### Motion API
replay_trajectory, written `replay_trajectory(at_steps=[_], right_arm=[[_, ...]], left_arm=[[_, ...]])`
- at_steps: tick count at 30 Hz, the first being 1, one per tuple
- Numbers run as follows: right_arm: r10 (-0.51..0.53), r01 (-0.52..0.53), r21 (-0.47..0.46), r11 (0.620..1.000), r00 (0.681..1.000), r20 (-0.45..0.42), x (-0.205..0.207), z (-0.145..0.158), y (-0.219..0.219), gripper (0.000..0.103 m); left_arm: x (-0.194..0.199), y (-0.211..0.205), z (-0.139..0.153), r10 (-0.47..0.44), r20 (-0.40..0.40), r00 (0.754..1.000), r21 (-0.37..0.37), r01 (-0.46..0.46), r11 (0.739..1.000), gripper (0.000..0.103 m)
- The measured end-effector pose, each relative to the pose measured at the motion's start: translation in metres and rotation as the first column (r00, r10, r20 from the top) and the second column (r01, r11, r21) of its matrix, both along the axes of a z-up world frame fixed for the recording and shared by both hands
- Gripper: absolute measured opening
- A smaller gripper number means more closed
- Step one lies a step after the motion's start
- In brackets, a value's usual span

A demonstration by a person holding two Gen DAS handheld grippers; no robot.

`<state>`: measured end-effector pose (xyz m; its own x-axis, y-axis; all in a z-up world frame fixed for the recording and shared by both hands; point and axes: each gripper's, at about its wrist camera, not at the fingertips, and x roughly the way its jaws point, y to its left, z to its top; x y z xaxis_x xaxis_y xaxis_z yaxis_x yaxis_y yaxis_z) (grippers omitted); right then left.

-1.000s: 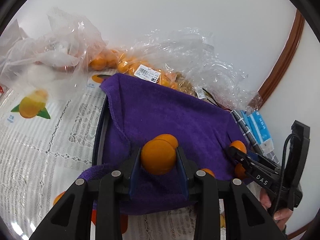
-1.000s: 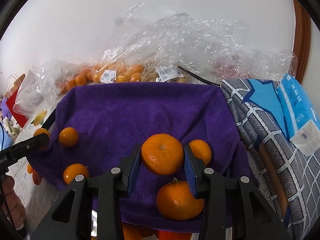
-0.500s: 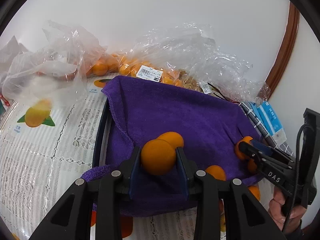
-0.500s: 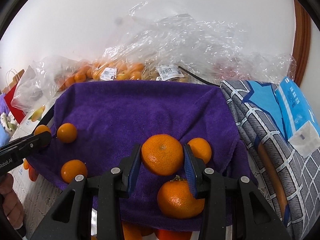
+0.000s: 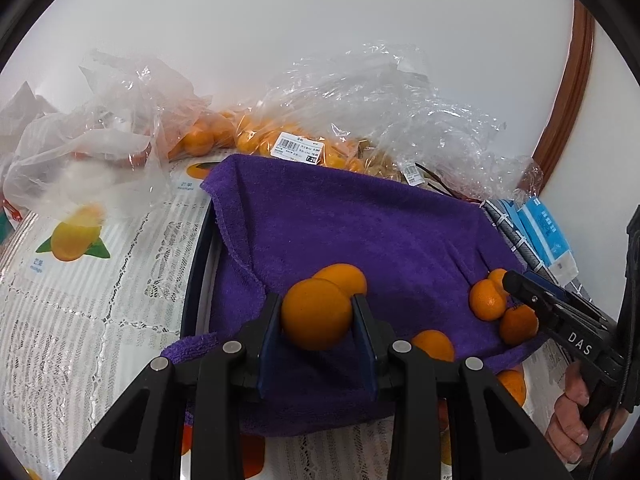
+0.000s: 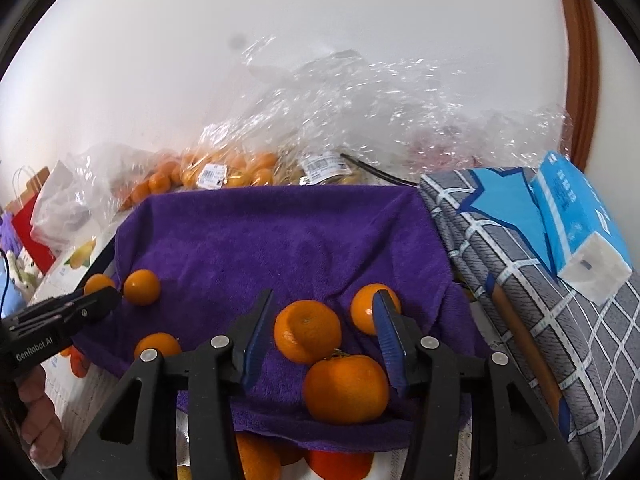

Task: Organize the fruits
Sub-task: 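Open both tools to drop the oranges onto the purple towel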

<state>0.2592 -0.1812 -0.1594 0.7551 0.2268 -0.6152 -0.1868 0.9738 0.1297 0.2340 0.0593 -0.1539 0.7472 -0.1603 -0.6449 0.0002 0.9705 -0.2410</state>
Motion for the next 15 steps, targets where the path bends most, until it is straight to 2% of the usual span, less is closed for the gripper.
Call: replay_trajectory(at_steps=[7,9,11,13,15], right_arm=[[-0.037,0.038,-0.032,0.999,0.999,0.035,-0.013,0.008,-0.002,0.049],[-0.043,0.045,-0.036,0.998,0.996,0.073,-0.022,0.017,-0.003,0.049],[-0.064,0.068,-0.038,0.997,0.993,0.099,-0.030,0.023,-0.004,0.049],[-0.098,0.100,-0.021,0.995,0.991,0.086,-0.039,0.024,-0.008,0.049],[-0.097,0.097,0.003,0.995,0.994,0.048,-0.045,0.022,-0.013,0.049]], left_arm=[[0.001,-0.001,0.000,-0.007,0.003,1.000,0.006,0.007,1.000,0.032],[0.001,-0.002,0.000,-0.014,0.005,1.000,0.005,0.014,1.000,0.033],[-0.001,-0.002,0.002,-0.029,0.017,0.999,-0.009,0.029,1.000,0.037],[-0.002,-0.001,0.004,-0.031,0.033,0.999,-0.024,0.031,0.999,0.048],[-0.003,0.001,0.006,-0.031,0.039,0.999,-0.041,0.033,0.999,0.048]])
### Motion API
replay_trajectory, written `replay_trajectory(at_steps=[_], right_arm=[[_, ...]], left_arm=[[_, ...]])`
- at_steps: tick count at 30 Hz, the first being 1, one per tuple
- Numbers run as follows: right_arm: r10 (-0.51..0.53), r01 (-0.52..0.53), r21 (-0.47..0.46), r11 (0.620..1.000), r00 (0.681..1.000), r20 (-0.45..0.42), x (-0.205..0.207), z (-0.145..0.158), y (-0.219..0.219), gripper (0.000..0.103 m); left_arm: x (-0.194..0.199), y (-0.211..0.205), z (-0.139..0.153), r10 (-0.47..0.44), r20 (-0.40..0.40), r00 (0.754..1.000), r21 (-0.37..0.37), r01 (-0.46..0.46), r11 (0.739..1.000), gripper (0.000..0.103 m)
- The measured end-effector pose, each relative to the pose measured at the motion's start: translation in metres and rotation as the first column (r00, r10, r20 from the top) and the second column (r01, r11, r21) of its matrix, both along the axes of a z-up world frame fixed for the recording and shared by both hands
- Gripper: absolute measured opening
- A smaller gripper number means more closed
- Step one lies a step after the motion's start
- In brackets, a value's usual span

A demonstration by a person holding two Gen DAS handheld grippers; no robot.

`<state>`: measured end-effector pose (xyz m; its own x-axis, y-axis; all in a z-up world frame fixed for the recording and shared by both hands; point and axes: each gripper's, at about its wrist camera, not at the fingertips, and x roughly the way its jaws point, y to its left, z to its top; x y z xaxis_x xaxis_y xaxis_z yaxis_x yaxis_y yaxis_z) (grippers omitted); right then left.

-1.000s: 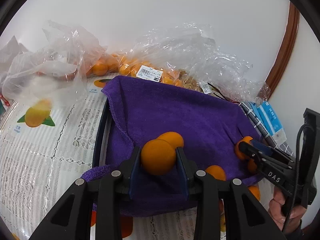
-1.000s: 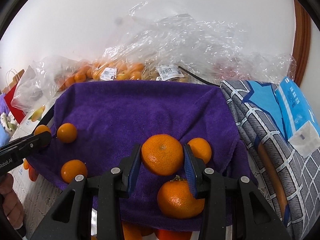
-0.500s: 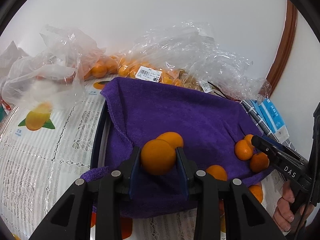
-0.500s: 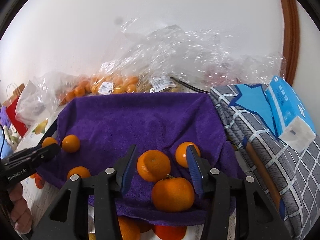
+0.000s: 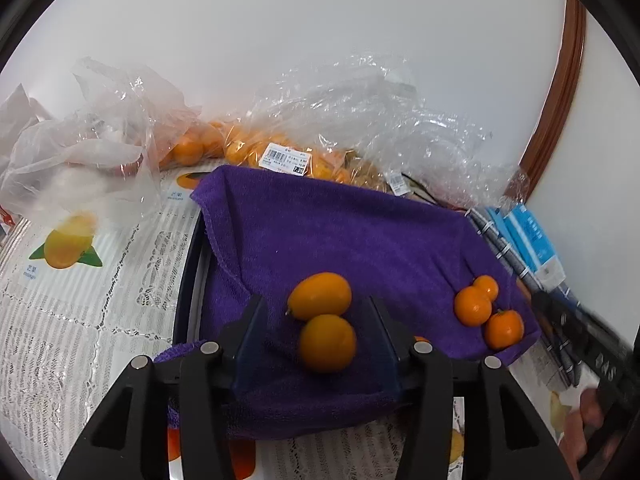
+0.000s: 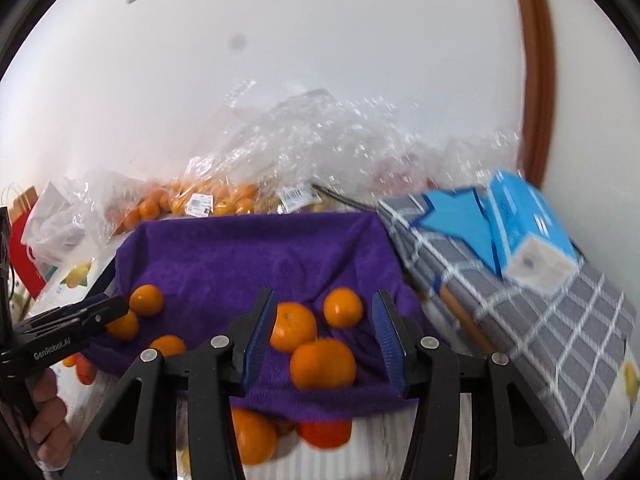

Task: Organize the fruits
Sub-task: 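Open both tools to drop the oranges onto the purple towel, then close the right tool on a large orange while the left tool grasps a yellow-green fruit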

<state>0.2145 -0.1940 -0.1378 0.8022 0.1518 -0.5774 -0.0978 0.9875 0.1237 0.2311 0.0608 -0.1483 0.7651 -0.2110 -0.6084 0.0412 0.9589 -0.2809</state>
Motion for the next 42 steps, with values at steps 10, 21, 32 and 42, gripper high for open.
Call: replay_trajectory(at_steps=[10,21,32,42], right_arm=[[0.002,0.000,0.017,1.000,0.995,-0.101,-0.036,-0.016,-0.008,0.049],[0.094,-0.082,0.085,0.993,0.984,-0.150,-0.051,-0.034,0.009,0.049],[0.128,-0.107,0.109,0.988,0.969,-0.210,-0.026,-0.047,0.038,0.049],[0.131,-0.095,0.162,0.982,0.965,-0.228,-0.025,-0.052,0.027,0.042]], left_arm=[[-0.003,0.011,0.003,0.031,0.003,1.000,-0.048,-0.031,0.998,0.049],[-0.006,0.005,0.005,0.024,0.021,0.999,-0.021,-0.024,0.999,0.051],[-0.004,0.008,0.004,0.031,0.016,0.999,-0.038,-0.030,0.999,0.051],[-0.006,0.006,0.004,0.027,0.020,0.999,-0.031,-0.026,0.999,0.051]])
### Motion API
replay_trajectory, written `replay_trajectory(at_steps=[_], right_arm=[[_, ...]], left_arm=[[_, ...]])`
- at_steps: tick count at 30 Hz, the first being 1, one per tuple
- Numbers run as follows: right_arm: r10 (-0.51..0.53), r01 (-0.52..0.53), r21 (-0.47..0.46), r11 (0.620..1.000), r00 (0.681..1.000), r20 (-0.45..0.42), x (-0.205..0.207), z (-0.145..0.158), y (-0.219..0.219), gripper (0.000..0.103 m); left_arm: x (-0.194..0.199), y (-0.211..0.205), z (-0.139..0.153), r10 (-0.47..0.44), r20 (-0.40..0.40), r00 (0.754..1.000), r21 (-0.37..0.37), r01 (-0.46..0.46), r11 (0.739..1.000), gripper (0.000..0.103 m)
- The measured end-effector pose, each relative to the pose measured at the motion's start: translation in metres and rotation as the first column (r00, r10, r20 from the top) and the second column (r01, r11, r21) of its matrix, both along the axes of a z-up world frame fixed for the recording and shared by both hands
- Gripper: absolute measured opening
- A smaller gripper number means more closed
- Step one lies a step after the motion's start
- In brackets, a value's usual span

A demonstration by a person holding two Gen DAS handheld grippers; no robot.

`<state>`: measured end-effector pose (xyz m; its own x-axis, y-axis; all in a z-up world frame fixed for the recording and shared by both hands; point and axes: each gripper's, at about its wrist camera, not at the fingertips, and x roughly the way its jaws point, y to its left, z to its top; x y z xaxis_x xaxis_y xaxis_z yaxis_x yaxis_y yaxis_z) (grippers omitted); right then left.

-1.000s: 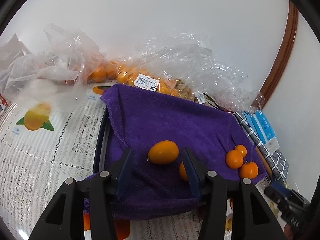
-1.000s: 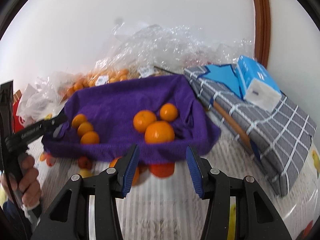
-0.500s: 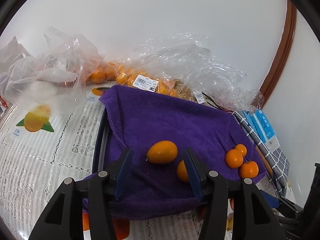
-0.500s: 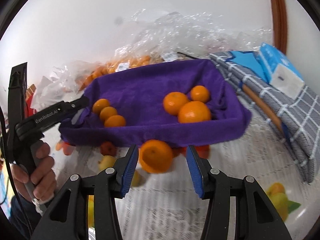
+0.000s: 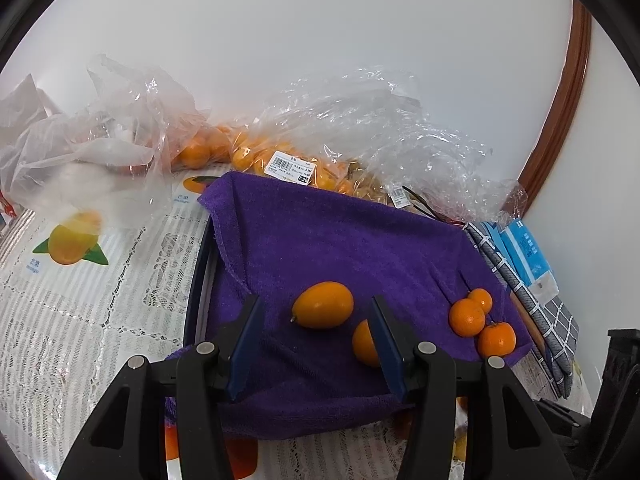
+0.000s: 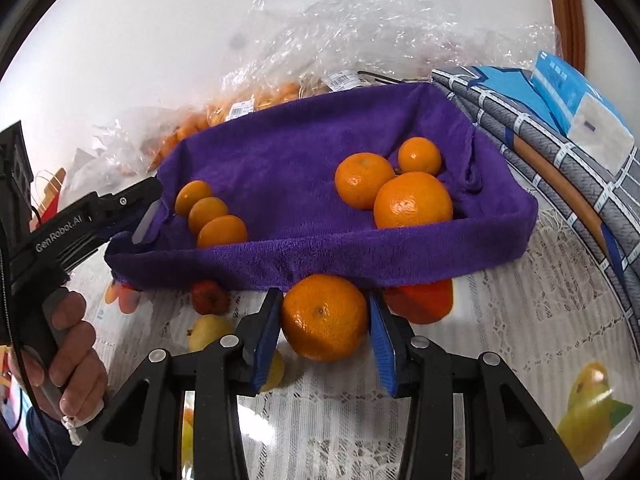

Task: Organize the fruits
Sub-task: 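Close the right tool on a large orange while the left tool grasps a yellow-green fruit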

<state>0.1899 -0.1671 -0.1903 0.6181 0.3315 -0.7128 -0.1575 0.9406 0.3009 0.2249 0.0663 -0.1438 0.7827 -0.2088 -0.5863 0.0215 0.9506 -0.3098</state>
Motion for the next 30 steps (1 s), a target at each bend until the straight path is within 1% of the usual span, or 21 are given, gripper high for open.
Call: replay_trajectory(at_steps=[3,5,8,10,11,13,17,19,21,23,25,26,30], right_arm=[[-0.028,0.028,-0.006,1.000,0.999,0.039,-0.009,0.005,-0.016,0.042],[-0.064,0.068,-0.053,0.996,0.995,0.078,-0.017,0.009,-0.030,0.042],[-0.110,0.124,-0.114,0.986,0.987,0.121,-0.024,0.010,-0.048,0.042],[-0.130,0.144,-0.106,0.984,0.983,0.130,-0.029,0.011,-0.057,0.042],[-0.135,0.146,-0.072,0.987,0.982,0.132,-0.031,0.011,-0.063,0.042],[-0.134,0.143,-0.050,0.988,0.980,0.145,-0.034,0.013,-0.067,0.042],[-0.115,0.126,-0.074,0.989,0.984,0.139,-0.030,0.012,-0.061,0.042],[-0.118,0.129,-0.073,0.989,0.983,0.138,-0.029,0.012,-0.061,0.042],[-0.127,0.137,-0.064,0.989,0.982,0.140,-0.031,0.012,-0.063,0.042],[-0.134,0.143,-0.060,0.988,0.981,0.139,-0.032,0.011,-0.064,0.042],[-0.135,0.144,-0.060,0.988,0.981,0.139,-0.032,0.011,-0.065,0.042],[-0.134,0.143,-0.061,0.988,0.981,0.140,-0.032,0.011,-0.065,0.042],[-0.127,0.138,-0.065,0.988,0.982,0.141,-0.032,0.011,-0.065,0.042]], left_arm=[[-0.002,0.000,0.000,-0.004,0.000,1.000,0.002,0.004,1.000,0.051],[-0.004,0.000,0.001,-0.007,0.000,1.000,-0.001,0.007,1.000,0.051],[-0.011,-0.003,0.004,-0.036,0.010,0.999,-0.014,0.037,0.999,0.051],[-0.019,-0.008,0.008,-0.059,0.023,0.998,-0.006,0.059,0.998,0.051],[-0.024,-0.010,0.009,-0.070,0.028,0.997,-0.002,0.070,0.998,0.051],[-0.036,-0.016,0.011,-0.104,0.032,0.994,0.003,0.104,0.995,0.051],[-0.064,-0.034,0.009,-0.193,0.025,0.981,0.007,0.193,0.981,0.051],[-0.071,-0.048,0.006,-0.247,0.005,0.969,0.021,0.247,0.969,0.051],[-0.072,-0.059,0.002,-0.271,-0.021,0.962,0.034,0.272,0.962,0.051],[-0.068,-0.067,-0.004,-0.290,-0.062,0.955,0.024,0.292,0.956,0.051],[-0.063,-0.070,-0.009,-0.300,-0.091,0.950,0.008,0.302,0.953,0.046],[-0.061,-0.070,-0.011,-0.300,-0.103,0.948,0.003,0.302,0.953,0.044],[-0.054,-0.069,-0.018,-0.283,-0.144,0.948,-0.012,0.284,0.959,0.036]])
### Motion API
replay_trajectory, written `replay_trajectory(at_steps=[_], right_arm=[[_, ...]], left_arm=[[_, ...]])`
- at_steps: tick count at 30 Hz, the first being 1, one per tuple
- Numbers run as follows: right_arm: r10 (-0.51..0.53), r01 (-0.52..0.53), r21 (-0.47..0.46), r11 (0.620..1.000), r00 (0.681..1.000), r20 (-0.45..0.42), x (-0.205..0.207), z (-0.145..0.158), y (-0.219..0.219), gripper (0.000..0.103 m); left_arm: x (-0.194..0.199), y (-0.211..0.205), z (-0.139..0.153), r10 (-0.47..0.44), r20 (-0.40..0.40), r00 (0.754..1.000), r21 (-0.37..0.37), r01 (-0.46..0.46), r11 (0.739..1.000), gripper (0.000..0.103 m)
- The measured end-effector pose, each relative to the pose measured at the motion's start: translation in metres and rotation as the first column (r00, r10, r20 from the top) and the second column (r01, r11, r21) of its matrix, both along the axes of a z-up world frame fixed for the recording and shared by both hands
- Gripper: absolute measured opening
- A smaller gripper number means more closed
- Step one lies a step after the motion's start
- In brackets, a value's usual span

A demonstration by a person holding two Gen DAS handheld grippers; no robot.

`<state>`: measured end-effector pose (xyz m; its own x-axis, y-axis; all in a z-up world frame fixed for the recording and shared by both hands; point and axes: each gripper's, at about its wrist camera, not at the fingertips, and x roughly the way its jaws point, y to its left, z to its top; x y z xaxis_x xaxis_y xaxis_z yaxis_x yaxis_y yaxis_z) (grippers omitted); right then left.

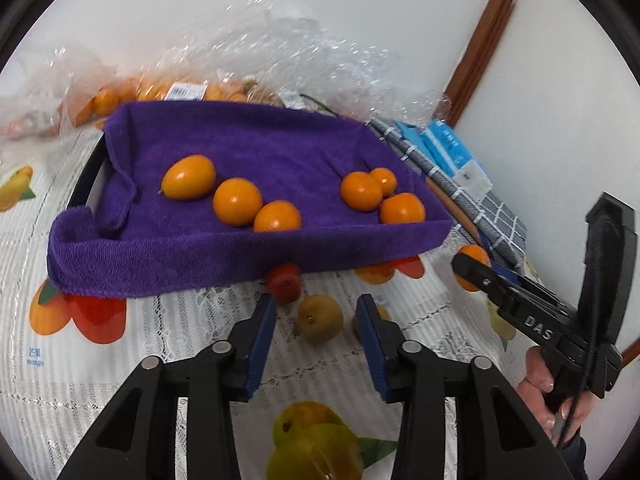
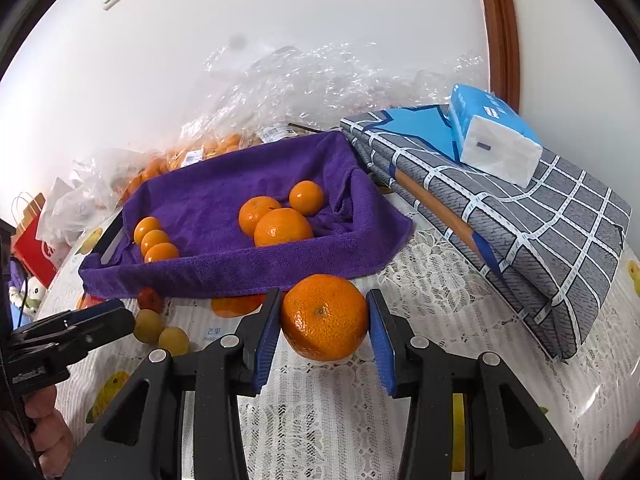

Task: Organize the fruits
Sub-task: 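Close the right tool on a large orange while the left tool grasps a yellow-green fruit, then carry both held fruits over the purple towel and lower them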

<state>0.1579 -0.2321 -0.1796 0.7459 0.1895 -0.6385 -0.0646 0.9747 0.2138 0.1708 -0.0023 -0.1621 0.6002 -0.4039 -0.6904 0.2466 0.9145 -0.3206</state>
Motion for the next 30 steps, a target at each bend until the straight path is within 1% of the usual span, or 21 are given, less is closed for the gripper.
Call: replay_trajectory(at_steps=[1,5,6,9,11,15,20,25,30], right_arm=[[-0.001,0.001,0.001,1.000,1.000,0.000,0.000,0.000,0.001,0.042],[0.002,-0.002,-0.002,1.000,1.000,-0.001,0.000,0.000,0.002,0.042],[0.003,-0.003,-0.003,1.000,1.000,-0.001,0.000,0.000,0.002,0.042],[0.006,-0.006,-0.002,1.000,1.000,-0.001,0.000,0.001,0.003,0.042],[0.009,-0.009,0.000,1.000,1.000,-0.002,0.000,0.000,0.003,0.042],[0.010,-0.010,0.006,1.000,1.000,0.003,-0.001,0.001,0.002,0.042],[0.016,-0.016,0.011,1.000,1.000,0.017,-0.003,0.003,0.002,0.042],[0.028,-0.029,0.022,0.999,0.999,0.035,-0.005,0.004,0.002,0.042],[0.030,-0.031,0.025,0.999,0.998,0.054,-0.008,0.007,0.001,0.042]], left_arm=[[0.002,0.001,-0.001,0.001,-0.009,1.000,-0.002,-0.001,1.000,0.034],[0.009,0.000,-0.008,-0.012,-0.053,0.999,-0.017,0.011,1.000,0.034],[0.010,-0.001,-0.009,-0.016,-0.059,0.998,-0.018,0.015,1.000,0.033],[0.012,-0.005,-0.011,-0.029,-0.069,0.997,-0.010,0.028,1.000,0.026],[0.011,-0.008,-0.012,-0.035,-0.071,0.997,-0.004,0.035,0.999,0.026],[0.008,-0.009,-0.010,-0.036,-0.051,0.998,0.009,0.036,0.999,0.025],[-0.002,0.000,0.002,-0.020,0.017,1.000,-0.011,0.021,1.000,0.026],[-0.005,0.015,0.012,0.035,0.072,0.997,-0.052,-0.031,0.998,0.025],[-0.010,0.029,0.024,0.112,0.130,0.985,-0.073,-0.103,0.992,0.025]])
